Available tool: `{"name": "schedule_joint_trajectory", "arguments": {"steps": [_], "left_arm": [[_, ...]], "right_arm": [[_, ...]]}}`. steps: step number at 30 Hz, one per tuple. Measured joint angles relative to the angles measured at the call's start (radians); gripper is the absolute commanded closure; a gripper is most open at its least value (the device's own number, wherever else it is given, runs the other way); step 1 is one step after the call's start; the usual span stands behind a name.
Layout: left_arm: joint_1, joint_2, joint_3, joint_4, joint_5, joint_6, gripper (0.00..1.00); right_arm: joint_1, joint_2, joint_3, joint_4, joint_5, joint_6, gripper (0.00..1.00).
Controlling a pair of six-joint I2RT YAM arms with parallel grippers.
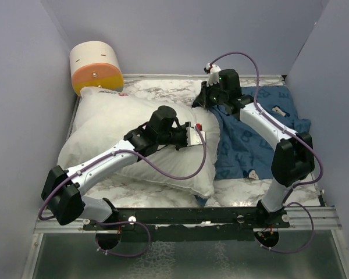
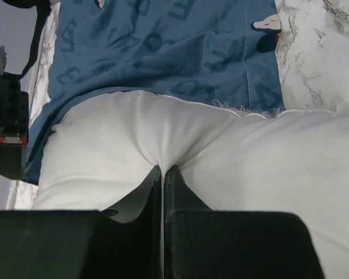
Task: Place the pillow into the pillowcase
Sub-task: Stuff the pillow into the pillowcase.
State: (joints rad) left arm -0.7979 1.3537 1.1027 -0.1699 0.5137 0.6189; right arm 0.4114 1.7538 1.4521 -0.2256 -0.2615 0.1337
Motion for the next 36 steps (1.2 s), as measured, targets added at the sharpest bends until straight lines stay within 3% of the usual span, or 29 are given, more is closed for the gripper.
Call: {"name": "schedule_joint_trajectory", "arguments": {"steps": [11,15,20,22,23,25,27,29,31,33,36], "left_arm": [[0.016,0.026,-0.002,0.141,-0.203,0.119,1.00],[0.043,0.045,-0.058,0.277,-0.274,0.124,1.00],[0.044,0.084,-0.145,0.440,-0.352,0.116,1.00],[0.045,0.113,-0.167,0.504,-0.376,0.116,1.00],[0.046,0.126,-0.175,0.532,-0.384,0.116,1.00],[0.050,0.153,-0.188,0.588,-0.393,0.108,0.99],[0.057,0.167,-0.190,0.615,-0.395,0.093,0.75],[0.067,0.170,-0.190,0.633,-0.397,0.063,0.53],[0.082,0.168,-0.190,0.645,-0.412,0.023,0.43],[0.098,0.160,-0.186,0.640,-0.426,-0.033,0.34],[0.115,0.134,-0.152,0.565,-0.454,-0.122,0.29]], "right_arm": [[0.085,-0.087,-0.003,-0.013,-0.021,-0.015,0.99],[0.085,-0.150,-0.015,-0.009,-0.004,-0.014,0.99],[0.088,-0.097,-0.008,-0.024,0.056,-0.005,0.99],[0.088,-0.063,-0.008,-0.028,0.059,0.000,0.96],[0.088,-0.046,-0.008,-0.028,0.059,0.003,0.84],[0.087,-0.026,-0.008,-0.028,0.060,0.004,0.69],[0.087,-0.022,-0.009,-0.029,0.058,0.010,0.49],[0.088,-0.045,-0.031,-0.008,0.058,0.016,0.36],[0.087,-0.110,-0.101,0.018,0.057,0.019,0.29],[0.084,-0.223,-0.201,0.029,0.049,0.032,0.28],[0.066,-0.382,-0.311,0.072,0.031,0.064,0.27]]}}
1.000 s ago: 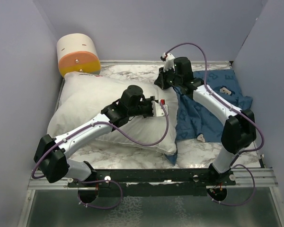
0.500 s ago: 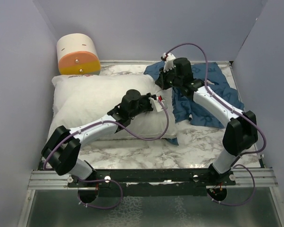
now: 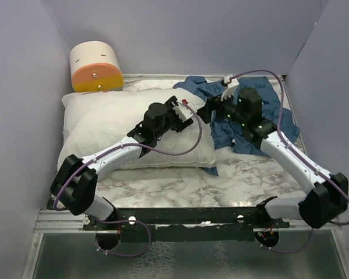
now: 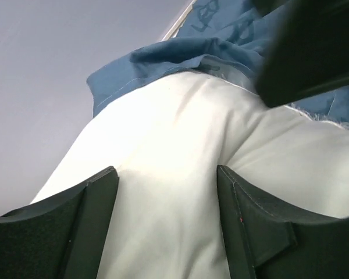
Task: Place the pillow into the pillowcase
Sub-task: Stuff the pillow into the pillowcase.
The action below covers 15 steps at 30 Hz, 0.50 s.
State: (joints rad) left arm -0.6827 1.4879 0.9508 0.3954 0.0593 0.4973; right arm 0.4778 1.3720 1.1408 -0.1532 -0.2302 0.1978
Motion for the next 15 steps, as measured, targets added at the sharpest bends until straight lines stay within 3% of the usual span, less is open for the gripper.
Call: {"name": "schedule_joint_trajectory", "arguments": {"steps": [6,11,15], "left_arm": [[0.023,-0.122,0.074,-0.249,-0.023,-0.198,0.25],[0.034,-0.284,0.065,-0.388,0.018,-0.344,0.27],[0.033,-0.427,-0.030,-0.422,0.146,-0.435,0.27]], "right_arm": [[-0.078,-0.203,-0.217,0.150,-0.022,0.100,0.23],[-0.130,-0.219,-0.381,0.213,-0.028,0.184,0.23],[-0.163,-0.218,-0.496,0.246,-0.030,0.248,0.24]]}}
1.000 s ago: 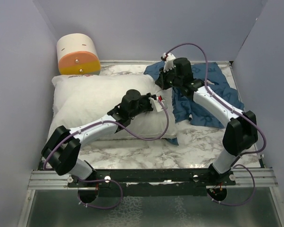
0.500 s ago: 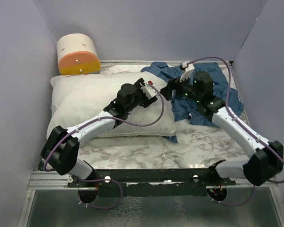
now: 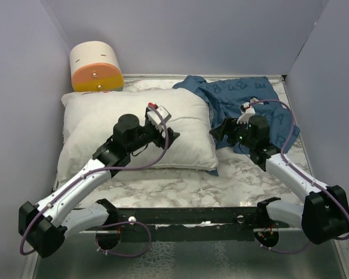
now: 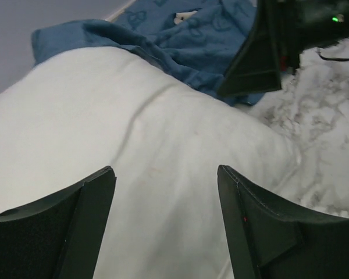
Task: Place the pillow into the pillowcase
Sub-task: Stuff the pillow into the pillowcase.
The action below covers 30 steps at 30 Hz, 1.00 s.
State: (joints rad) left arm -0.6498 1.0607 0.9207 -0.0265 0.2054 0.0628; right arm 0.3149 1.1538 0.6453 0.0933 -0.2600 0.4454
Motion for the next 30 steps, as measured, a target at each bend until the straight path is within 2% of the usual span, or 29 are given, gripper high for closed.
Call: {"name": "schedule_joint_trajectory", "arguments": {"steps": [2,5,9,11,14,20,23,26,29,30], "left_arm": [[-0.024,-0.072,-0.082,0.021,0.049,-0.027,0.26],[-0.166,-0.174,-0.210,0.055,0.057,-0.016,0.24],[-0.465,-0.190,-0.291,0.092,-0.072,0.125,0.15],[-0.591,-0.138,-0.305,0.115,-0.198,0.240,0.12],[-0.686,-0.020,-0.307,0.152,-0.346,0.413,0.08],[-0.692,0.228,-0.299,0.230,-0.553,0.742,0.06],[-0.673,0.315,-0.264,0.275,-0.581,0.862,0.06],[-0.640,0.383,-0.234,0.347,-0.588,0.946,0.07],[-0.595,0.456,-0.225,0.436,-0.604,1.014,0.12],[-0.580,0.484,-0.224,0.465,-0.614,1.037,0.18]], "right_arm": [[-0.020,0.000,-0.043,0.029,-0.001,0.034,0.24],[-0.052,-0.001,-0.093,0.060,-0.002,0.074,0.25],[-0.070,0.002,-0.128,0.092,-0.004,0.109,0.28],[-0.070,0.006,-0.140,0.104,-0.004,0.122,0.29],[-0.072,0.018,-0.153,0.116,-0.004,0.134,0.30],[-0.089,0.060,-0.163,0.149,-0.015,0.150,0.30],[-0.103,0.083,-0.184,0.173,-0.025,0.172,0.31],[-0.113,0.097,-0.200,0.183,-0.029,0.190,0.38],[-0.114,0.111,-0.203,0.198,-0.040,0.207,0.43],[-0.114,0.116,-0.202,0.204,-0.046,0.210,0.44]]}}
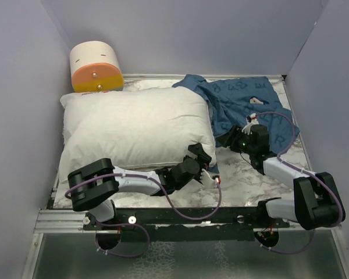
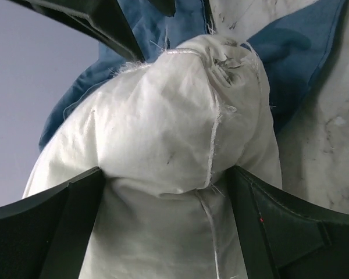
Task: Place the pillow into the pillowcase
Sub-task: Stuff the pillow into the pillowcase.
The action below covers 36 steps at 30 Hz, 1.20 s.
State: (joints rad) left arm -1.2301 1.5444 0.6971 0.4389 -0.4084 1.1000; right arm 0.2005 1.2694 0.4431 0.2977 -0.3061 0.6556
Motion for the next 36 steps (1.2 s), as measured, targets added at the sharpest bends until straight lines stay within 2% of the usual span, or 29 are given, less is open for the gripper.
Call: {"name": "schedule_joint_trajectory", "arguments": {"steps": [5,7,13,18,20,27,33,36], "left_arm": [[0.061,0.072,0.024,0.069,-0.011,0.018,0.86],[0.086,0.071,0.034,0.077,-0.011,0.006,1.00],[0.137,0.011,0.042,0.046,0.030,-0.083,1.00],[0.195,-0.120,0.040,-0.007,0.079,-0.172,1.00],[0.219,-0.170,0.039,-0.020,0.093,-0.201,1.00],[0.255,-0.234,0.023,-0.061,0.138,-0.251,1.00],[0.270,-0.243,0.020,-0.067,0.171,-0.269,1.00],[0.275,-0.245,0.020,-0.067,0.181,-0.275,1.00]], "right_arm": [[-0.002,0.024,0.003,0.021,-0.019,0.011,0.44],[-0.002,0.037,0.008,0.029,-0.026,0.013,0.44],[-0.002,0.082,0.068,0.048,-0.035,0.013,0.45],[-0.003,0.153,0.175,0.068,-0.043,0.011,0.65],[-0.003,0.204,0.233,0.079,-0.055,0.004,0.69],[-0.003,0.342,0.336,0.122,-0.128,0.014,0.64],[0.005,0.349,0.336,0.122,-0.171,0.010,0.55],[0.017,0.351,0.336,0.116,-0.171,-0.016,0.55]]}}
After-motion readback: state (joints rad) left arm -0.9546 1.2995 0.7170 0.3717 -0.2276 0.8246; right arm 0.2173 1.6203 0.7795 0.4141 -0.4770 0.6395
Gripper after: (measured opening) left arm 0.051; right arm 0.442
